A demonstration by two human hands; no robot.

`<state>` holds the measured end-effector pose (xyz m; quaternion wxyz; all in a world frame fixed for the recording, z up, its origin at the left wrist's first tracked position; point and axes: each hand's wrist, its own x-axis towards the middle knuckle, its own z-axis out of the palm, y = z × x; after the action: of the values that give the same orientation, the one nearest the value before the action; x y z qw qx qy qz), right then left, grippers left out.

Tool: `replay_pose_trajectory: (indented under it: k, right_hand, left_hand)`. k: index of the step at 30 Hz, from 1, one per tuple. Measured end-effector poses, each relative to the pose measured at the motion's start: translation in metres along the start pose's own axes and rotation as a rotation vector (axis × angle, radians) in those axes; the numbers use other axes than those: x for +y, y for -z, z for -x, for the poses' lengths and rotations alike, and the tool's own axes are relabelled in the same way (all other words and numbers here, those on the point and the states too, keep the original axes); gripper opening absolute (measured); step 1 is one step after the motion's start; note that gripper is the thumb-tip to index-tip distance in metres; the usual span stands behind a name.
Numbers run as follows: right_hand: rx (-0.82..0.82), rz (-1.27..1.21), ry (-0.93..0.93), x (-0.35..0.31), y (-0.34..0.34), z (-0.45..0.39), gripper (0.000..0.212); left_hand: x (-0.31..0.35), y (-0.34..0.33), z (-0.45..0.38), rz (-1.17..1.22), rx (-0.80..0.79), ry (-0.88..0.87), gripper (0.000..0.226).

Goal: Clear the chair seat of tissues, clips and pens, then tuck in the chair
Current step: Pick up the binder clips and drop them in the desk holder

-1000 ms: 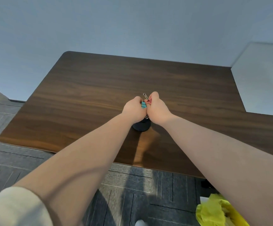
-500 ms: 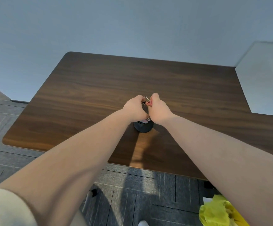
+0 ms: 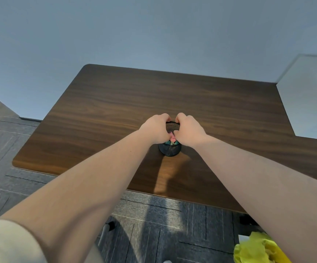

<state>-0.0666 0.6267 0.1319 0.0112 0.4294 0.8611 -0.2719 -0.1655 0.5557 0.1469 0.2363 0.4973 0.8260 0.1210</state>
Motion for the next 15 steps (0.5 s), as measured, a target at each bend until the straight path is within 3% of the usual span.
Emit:
replay_pose_trajectory:
  k: [4, 8, 15]
  right_hand:
    - [0.029, 0.055, 0.023, 0.002, 0.005, 0.008, 0.027]
    - [0.026, 0.104, 0.062, 0.005, 0.005, 0.021, 0.039]
    - [0.006, 0.141, 0.151, 0.011, 0.001, 0.051, 0.039]
  left_hand:
    - [-0.001, 0.000, 0.007, -0.045, 0.029, -0.017, 0.055]
    - [-0.003, 0.000, 0.023, -0.094, 0.052, 0.017, 0.059]
    - [-0.005, -0.007, 0.080, -0.209, -0.018, 0.184, 0.062]
